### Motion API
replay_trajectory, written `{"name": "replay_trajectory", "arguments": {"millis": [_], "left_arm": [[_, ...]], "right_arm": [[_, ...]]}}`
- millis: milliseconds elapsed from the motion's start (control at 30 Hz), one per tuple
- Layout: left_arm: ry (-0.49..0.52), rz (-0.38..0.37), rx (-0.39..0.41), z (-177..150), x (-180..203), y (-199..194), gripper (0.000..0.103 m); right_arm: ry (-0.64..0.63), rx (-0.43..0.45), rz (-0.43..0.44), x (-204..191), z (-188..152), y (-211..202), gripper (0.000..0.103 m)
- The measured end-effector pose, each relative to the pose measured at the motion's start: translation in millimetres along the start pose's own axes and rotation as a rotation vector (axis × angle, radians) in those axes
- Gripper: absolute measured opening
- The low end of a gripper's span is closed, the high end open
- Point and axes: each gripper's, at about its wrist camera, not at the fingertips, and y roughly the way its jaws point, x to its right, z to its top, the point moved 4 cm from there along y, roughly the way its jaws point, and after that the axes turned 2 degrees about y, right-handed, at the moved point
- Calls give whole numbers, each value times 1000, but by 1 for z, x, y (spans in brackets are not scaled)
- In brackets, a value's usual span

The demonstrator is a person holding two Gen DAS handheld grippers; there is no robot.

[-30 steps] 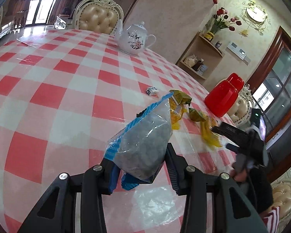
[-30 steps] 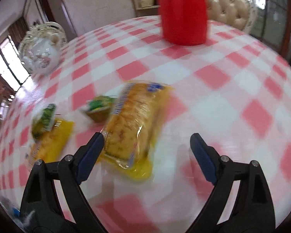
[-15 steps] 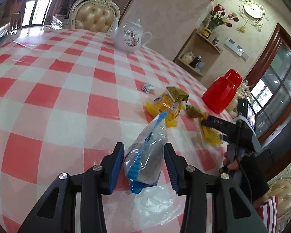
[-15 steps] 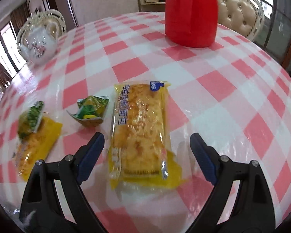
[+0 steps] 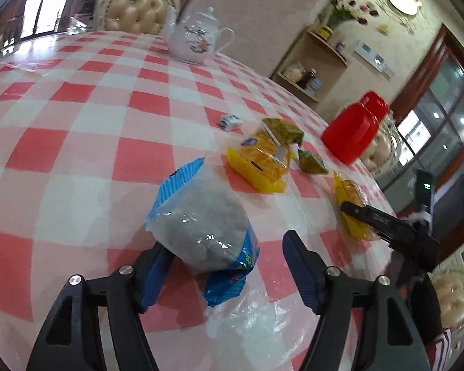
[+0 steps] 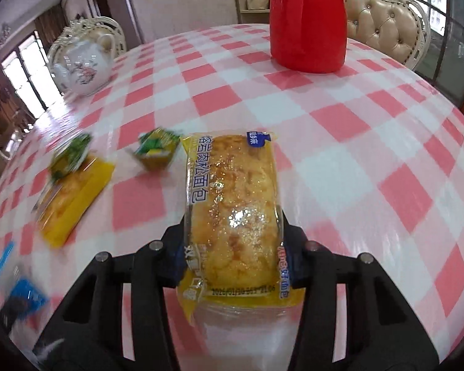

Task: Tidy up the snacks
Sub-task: 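Grasp the yellow bread loaf with the right tool while the left tool grasps the blue-edged clear bag, then carry the bread loaf and clear bag to the clear bin and open both tools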

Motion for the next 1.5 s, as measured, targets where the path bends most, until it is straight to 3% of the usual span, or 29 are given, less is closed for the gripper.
{"name": "replay_trajectory", "arguments": {"millis": [100, 133, 167, 233, 433, 533, 933, 1500], "left_arm": [[58, -25, -33, -2, 10, 5, 63], [60, -29, -40, -3, 11, 6, 49], [60, -42, -51, -4, 11, 8, 43], [75, -40, -51, -4, 13, 7, 40], [85, -11, -24, -4, 13, 0, 39], [116, 10, -1, -5, 16, -7, 39], [232, 47, 57, -17, 43, -29, 39], [157, 45, 127, -39, 28, -78, 39]], "right_arm": [[-2, 12, 46, 1, -18, -20, 51], [-5, 14, 66, 1, -27, -28, 51], [-9, 15, 79, 0, -32, -33, 51], [-16, 20, 114, -3, -47, -47, 51], [-46, 29, 264, -28, -94, -86, 51], [-96, 34, 299, -47, -110, -98, 51], [-123, 84, 311, -56, -111, -106, 51], [-161, 105, 372, -78, -129, -130, 51]]}}
